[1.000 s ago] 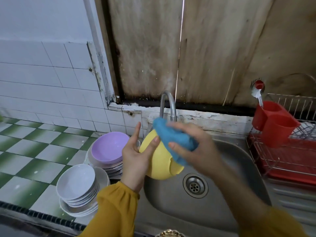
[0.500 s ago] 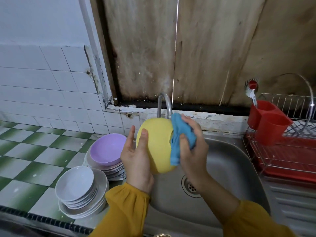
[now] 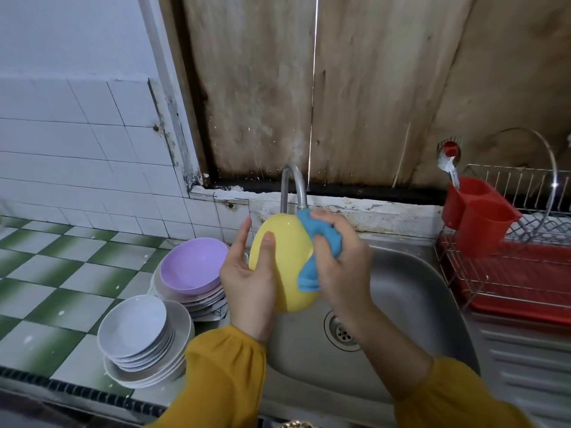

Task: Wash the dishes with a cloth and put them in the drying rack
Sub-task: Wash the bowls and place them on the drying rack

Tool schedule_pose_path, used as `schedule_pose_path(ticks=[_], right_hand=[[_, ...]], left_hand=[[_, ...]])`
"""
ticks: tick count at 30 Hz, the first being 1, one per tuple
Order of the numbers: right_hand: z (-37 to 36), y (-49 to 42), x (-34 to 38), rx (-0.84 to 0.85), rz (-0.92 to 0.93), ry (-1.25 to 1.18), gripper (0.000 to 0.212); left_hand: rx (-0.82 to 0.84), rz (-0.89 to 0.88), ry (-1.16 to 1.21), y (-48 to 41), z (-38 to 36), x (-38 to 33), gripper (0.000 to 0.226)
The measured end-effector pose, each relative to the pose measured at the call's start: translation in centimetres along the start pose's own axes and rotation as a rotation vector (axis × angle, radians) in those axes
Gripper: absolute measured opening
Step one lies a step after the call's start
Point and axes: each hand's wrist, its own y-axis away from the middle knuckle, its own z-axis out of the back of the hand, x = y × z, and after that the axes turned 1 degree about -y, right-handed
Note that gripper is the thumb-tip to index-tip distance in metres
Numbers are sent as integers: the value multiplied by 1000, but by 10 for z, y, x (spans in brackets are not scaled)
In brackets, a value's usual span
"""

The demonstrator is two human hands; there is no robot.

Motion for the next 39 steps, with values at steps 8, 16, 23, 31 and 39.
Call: schedule_pose_path(ticks=[8,16,23,31,39], right_hand=[[3,46,-61,-88,457,116,30],[50,-22,-14,27,-253,-258,26],[44,-14,-10,62,-129,-170,20],[38,-5,-16,28,207,158,34],[103,27,-52,-59,320,297,45]], left_hand=[[-20,255,340,-24,-5,-22,49],[377,-215,-145,-5,-10,-22,61],[338,-260,-107,-1,-7,-22,60],[310,-142,-61,-2,-25,-5,49],[151,184,190,6,-52,8,28]])
